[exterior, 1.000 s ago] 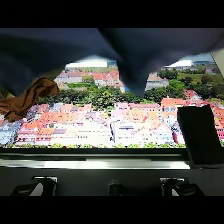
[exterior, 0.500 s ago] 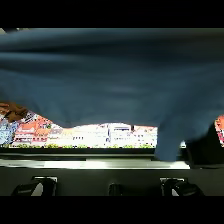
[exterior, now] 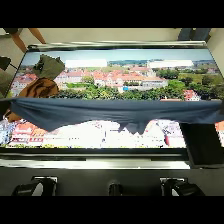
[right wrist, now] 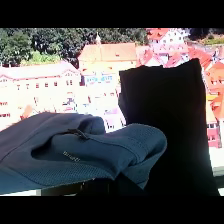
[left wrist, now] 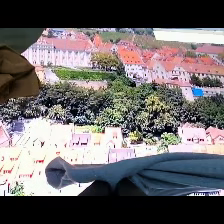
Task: Fold the shirts.
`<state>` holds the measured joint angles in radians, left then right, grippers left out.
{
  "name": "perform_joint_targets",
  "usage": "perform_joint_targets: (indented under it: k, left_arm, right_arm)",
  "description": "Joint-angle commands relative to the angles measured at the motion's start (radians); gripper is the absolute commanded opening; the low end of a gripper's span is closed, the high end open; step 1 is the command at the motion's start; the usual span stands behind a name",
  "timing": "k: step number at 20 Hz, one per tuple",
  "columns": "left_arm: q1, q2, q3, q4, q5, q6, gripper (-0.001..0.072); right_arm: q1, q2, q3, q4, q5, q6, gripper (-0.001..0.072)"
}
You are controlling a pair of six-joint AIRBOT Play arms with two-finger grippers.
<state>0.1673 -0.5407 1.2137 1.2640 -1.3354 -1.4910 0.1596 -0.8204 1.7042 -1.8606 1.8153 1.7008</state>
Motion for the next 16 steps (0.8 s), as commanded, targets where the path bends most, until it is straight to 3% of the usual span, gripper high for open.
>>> perform_joint_targets:
  k: [1,7,9,11,13,16]
  left_arm:
    - [0.000,0.077,-0.023,0.002,-0.045,0.018,0.0028]
    - [0.000,0.174,0.073,0.035,-0.131,-0.081,0.0027]
    - [0.000,0.145,0.029,0.074,-0.209,-0.080,0.0027]
    - [0.000,0.095,-0.097,0.080,-0.205,-0.031,0.0028]
    - [0.000,0.014,-0.262,0.077,-0.106,-0.023,0.0028]
    - [0.000,-0.185,-0.447,0.032,0.190,-0.024,0.0028]
  right_arm:
    - [0.000,0.054,-0.032,0.004,0.037,-0.010,0.0042]
    - [0.000,0.186,-0.032,0.006,0.037,0.080,0.0042]
    - [0.000,0.164,-0.050,0.027,0.037,0.079,0.0042]
    - [0.000,0.105,-0.139,0.053,0.036,0.072,0.0042]
    - [0.000,0.024,-0.309,0.093,0.000,0.072,0.0043]
    - [0.000,-0.136,-0.570,0.151,-0.343,0.093,0.0043]
